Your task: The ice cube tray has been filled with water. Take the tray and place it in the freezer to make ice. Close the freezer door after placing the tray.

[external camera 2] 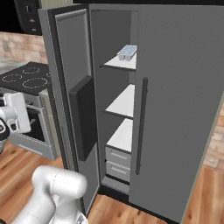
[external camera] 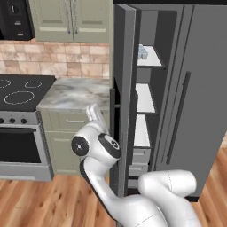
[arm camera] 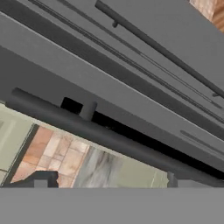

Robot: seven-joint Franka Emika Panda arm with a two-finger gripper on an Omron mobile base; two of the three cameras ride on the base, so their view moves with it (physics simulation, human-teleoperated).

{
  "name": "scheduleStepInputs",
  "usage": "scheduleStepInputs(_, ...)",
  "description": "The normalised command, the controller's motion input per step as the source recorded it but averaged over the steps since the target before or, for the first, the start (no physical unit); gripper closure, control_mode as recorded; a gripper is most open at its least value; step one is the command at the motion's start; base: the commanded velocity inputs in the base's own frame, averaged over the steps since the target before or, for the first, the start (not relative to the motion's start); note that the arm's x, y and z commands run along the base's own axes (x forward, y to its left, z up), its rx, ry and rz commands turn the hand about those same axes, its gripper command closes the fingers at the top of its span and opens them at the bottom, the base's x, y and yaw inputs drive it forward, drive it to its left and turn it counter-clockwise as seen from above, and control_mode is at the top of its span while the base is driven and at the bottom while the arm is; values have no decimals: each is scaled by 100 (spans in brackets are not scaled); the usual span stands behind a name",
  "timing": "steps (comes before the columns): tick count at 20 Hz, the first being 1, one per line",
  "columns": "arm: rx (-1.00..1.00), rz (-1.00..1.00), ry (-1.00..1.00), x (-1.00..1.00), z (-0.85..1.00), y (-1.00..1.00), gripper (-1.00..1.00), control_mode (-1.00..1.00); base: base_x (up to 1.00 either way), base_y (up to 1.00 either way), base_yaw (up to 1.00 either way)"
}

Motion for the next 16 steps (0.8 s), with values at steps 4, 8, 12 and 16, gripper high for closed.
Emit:
scheduleStepInputs(4,-1,-3,1,28,-10,0,-100,-100,0,0,0)
scheduleStepInputs(8,-4,-4,0,24,-13,0,-100,-100,0,0,0)
scheduleStepInputs(12,-3,-3,0,24,-10,2,-100,-100,0,0,0)
scheduleStepInputs(16,-2,-3,0,25,-10,1,-100,-100,0,0,0)
